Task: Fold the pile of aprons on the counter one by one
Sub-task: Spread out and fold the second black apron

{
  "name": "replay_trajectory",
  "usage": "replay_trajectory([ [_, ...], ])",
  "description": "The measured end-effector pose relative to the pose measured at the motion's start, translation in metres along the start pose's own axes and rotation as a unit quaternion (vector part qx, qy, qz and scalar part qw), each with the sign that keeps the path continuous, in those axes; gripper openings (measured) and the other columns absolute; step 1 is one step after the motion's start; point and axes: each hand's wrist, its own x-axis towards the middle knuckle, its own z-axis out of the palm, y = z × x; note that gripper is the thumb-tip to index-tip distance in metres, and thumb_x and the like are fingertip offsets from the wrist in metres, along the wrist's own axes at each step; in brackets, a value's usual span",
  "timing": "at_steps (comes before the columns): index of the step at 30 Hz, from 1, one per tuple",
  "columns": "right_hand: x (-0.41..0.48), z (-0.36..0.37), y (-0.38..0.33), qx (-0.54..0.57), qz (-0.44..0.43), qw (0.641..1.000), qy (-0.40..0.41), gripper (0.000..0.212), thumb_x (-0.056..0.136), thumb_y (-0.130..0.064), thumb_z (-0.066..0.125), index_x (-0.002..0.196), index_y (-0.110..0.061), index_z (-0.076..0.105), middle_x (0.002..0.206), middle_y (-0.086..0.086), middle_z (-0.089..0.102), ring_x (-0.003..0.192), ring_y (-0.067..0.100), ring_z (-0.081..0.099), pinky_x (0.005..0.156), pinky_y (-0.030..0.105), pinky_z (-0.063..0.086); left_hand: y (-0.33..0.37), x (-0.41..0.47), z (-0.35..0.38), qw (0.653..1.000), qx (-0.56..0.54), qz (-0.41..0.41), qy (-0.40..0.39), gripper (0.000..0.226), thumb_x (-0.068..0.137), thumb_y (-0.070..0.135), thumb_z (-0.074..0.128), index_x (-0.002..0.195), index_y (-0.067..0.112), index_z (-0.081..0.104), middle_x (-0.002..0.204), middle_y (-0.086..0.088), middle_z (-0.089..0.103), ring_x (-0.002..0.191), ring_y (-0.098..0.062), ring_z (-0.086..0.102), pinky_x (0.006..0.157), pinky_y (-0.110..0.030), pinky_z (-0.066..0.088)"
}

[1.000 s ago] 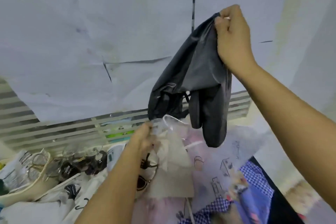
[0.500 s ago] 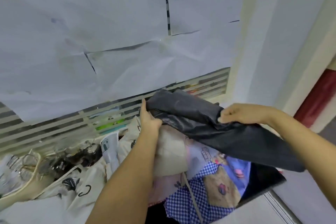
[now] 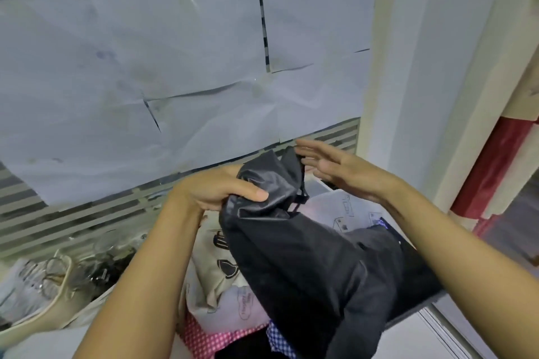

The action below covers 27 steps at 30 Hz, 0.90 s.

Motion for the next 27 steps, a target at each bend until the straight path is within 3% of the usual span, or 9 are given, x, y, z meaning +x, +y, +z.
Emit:
replay_trajectory([
  [4, 0.012, 0.033, -0.022, -0.104, 0.009, 0.994, 0.023, 0.071, 0.085, -0.052, 0.061, 0.146, -0.033, 0.031, 0.148, -0.011, 0.038, 0.134, 0.003, 0.037, 0.104, 0.020, 0.033, -0.003, -0.036, 0.008, 0.996, -0.049, 0.068, 0.000, 0.049, 0.037, 0.044, 0.094, 0.080, 0.025, 0.080, 0.079, 0.008, 0.074, 0.074, -0.005, 0.070, 0.067, -0.019, 0.054],
  [7, 0.003, 0.056, -0.017, -0.034, 0.109, 0.990, -0.085, 0.023, 0.102, -0.026, 0.040, 0.103, -0.023, 0.063, 0.096, -0.011, 0.069, 0.084, -0.001, 0.066, 0.077, 0.017, 0.048, -0.014, -0.052, 0.010, 0.998, -0.024, 0.059, -0.019, 0.044, 0.048, 0.046, 0.091, 0.087, 0.032, 0.078, 0.086, 0.014, 0.073, 0.082, -0.002, 0.068, 0.074, -0.019, 0.053],
  [9, -0.006, 0.070, 0.001, 0.023, 0.174, 0.975, -0.138, 0.030, 0.098, -0.032, 0.046, 0.079, -0.023, 0.066, 0.075, -0.004, 0.064, 0.067, 0.008, 0.062, 0.075, 0.026, 0.048, -0.024, -0.061, 0.013, 0.999, -0.011, 0.033, -0.020, 0.040, 0.052, 0.047, 0.089, 0.087, 0.033, 0.077, 0.086, 0.015, 0.073, 0.083, 0.000, 0.067, 0.075, -0.018, 0.052],
  [11, -0.018, 0.084, 0.016, 0.049, 0.206, 0.966, -0.149, 0.035, 0.092, -0.048, 0.053, 0.083, -0.016, 0.063, 0.078, 0.007, 0.060, 0.067, 0.014, 0.057, 0.071, 0.028, 0.049, -0.039, -0.069, 0.016, 1.000, -0.015, 0.000, -0.020, 0.038, 0.054, 0.047, 0.088, 0.088, 0.031, 0.078, 0.088, 0.014, 0.073, 0.086, 0.000, 0.067, 0.077, -0.017, 0.052],
  [13, -0.030, 0.092, 0.034, 0.107, 0.254, 0.949, -0.153, 0.051, 0.095, -0.057, 0.035, 0.097, -0.013, 0.062, 0.090, 0.013, 0.066, 0.079, 0.020, 0.063, 0.073, 0.033, 0.053, -0.056, -0.072, 0.020, 0.999, -0.027, -0.022, -0.030, 0.040, 0.062, 0.040, 0.087, 0.098, 0.029, 0.076, 0.100, 0.010, 0.073, 0.097, -0.005, 0.066, 0.084, -0.021, 0.051],
  [15, -0.046, 0.102, 0.041, 0.132, 0.264, 0.942, -0.162, 0.049, 0.100, -0.041, 0.027, 0.098, -0.010, 0.065, 0.089, 0.012, 0.071, 0.083, 0.019, 0.067, 0.076, 0.031, 0.055, -0.071, -0.074, 0.028, 0.998, -0.056, -0.020, -0.019, 0.042, 0.066, 0.032, 0.086, 0.105, 0.023, 0.074, 0.108, 0.004, 0.071, 0.103, -0.012, 0.065, 0.089, -0.026, 0.050],
  [17, -0.056, 0.106, 0.041, 0.160, 0.251, 0.938, -0.180, 0.044, 0.100, -0.016, 0.033, 0.077, -0.009, 0.071, 0.067, 0.002, 0.070, 0.062, 0.007, 0.067, 0.058, 0.017, 0.053, -0.081, -0.075, 0.039, 0.994, -0.107, -0.008, -0.016, 0.041, 0.070, 0.024, 0.084, 0.108, 0.016, 0.072, 0.110, -0.002, 0.071, 0.104, -0.017, 0.065, 0.091, -0.031, 0.050],
  [23, -0.079, 0.091, 0.030, 0.072, 0.150, 0.985, -0.039, 0.021, 0.090, -0.016, 0.060, 0.076, -0.003, 0.068, 0.072, 0.002, 0.070, 0.064, 0.009, 0.063, 0.066, 0.020, 0.047, -0.111, -0.078, 0.087, 0.978, -0.204, 0.029, -0.025, 0.041, 0.082, 0.031, 0.074, 0.119, 0.016, 0.067, 0.120, -0.002, 0.067, 0.113, -0.015, 0.062, 0.098, -0.031, 0.047],
  [27, -0.112, 0.069, 0.020, -0.040, 0.034, 0.993, 0.108, 0.010, 0.086, -0.015, 0.068, 0.082, -0.007, 0.074, 0.070, -0.003, 0.070, 0.064, 0.004, 0.062, 0.067, 0.020, 0.050, -0.126, -0.065, 0.134, 0.930, -0.360, 0.049, 0.057, 0.068, 0.085, 0.047, 0.066, 0.135, 0.003, 0.052, 0.136, -0.018, 0.053, 0.128, -0.029, 0.050, 0.108, -0.041, 0.038],
])
